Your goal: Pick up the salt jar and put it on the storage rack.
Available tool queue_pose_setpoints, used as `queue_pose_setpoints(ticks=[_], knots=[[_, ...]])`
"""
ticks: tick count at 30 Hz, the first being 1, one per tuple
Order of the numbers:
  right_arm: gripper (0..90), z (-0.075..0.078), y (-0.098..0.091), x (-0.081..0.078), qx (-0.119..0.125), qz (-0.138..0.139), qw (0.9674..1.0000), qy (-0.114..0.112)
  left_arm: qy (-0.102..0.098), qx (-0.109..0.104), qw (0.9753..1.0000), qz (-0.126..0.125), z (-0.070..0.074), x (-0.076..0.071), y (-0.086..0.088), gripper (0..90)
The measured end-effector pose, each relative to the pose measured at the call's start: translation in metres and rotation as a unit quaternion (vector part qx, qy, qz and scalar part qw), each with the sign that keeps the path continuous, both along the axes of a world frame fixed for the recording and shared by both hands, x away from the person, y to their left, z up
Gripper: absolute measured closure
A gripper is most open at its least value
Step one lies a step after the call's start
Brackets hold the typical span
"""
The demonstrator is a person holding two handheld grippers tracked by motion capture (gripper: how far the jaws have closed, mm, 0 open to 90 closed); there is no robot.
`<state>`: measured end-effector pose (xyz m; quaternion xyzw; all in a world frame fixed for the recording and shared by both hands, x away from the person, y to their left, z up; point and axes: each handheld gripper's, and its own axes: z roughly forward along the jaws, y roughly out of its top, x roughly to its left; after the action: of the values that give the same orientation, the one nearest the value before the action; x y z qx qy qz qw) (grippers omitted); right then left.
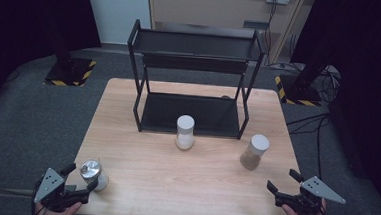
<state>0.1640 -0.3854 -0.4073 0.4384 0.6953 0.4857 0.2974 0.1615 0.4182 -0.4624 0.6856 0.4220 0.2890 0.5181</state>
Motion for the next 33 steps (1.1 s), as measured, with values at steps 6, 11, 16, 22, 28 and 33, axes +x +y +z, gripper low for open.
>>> queue_pose_setpoints(ticks=[6,11,16,22,28,33], knots=[[5.4,-0.0008,-0.0013,0.0011,0.001,0.002,1.0,0.001,0.0,0.003,1.0,0.001,0.0011,0.0038,-0.001,2.3],[5.3,-0.0005,-0.001,-0.0004,-0.001,0.0,1.0,0.001,-0.001,0.006,1.0,-0.004,0.0018,0.0063,-0.0016,2.3],[5.4,0.0005,0.0009,-0.0007,-0.003,0.004,1.0,-0.002,-0.002,0.008,0.9999,-0.007,0.0021,0.0069,-0.0016,2.4],[5.4,0.0006,0.001,0.0002,-0.004,0.006,1.0,0.0,-0.003,0.008,0.9999,-0.008,0.0028,0.0068,-0.002,2.4],[5.4,0.0005,0.0009,0.0002,-0.004,0.006,1.0,0.001,-0.002,0.006,0.9999,-0.016,0.0037,0.0077,-0.0022,2.3],[5.4,0.0,0.0001,0.0005,-0.002,0.006,1.0,0.001,0.001,0.004,0.9998,-0.02,0.0048,0.0082,-0.0028,2.2]])
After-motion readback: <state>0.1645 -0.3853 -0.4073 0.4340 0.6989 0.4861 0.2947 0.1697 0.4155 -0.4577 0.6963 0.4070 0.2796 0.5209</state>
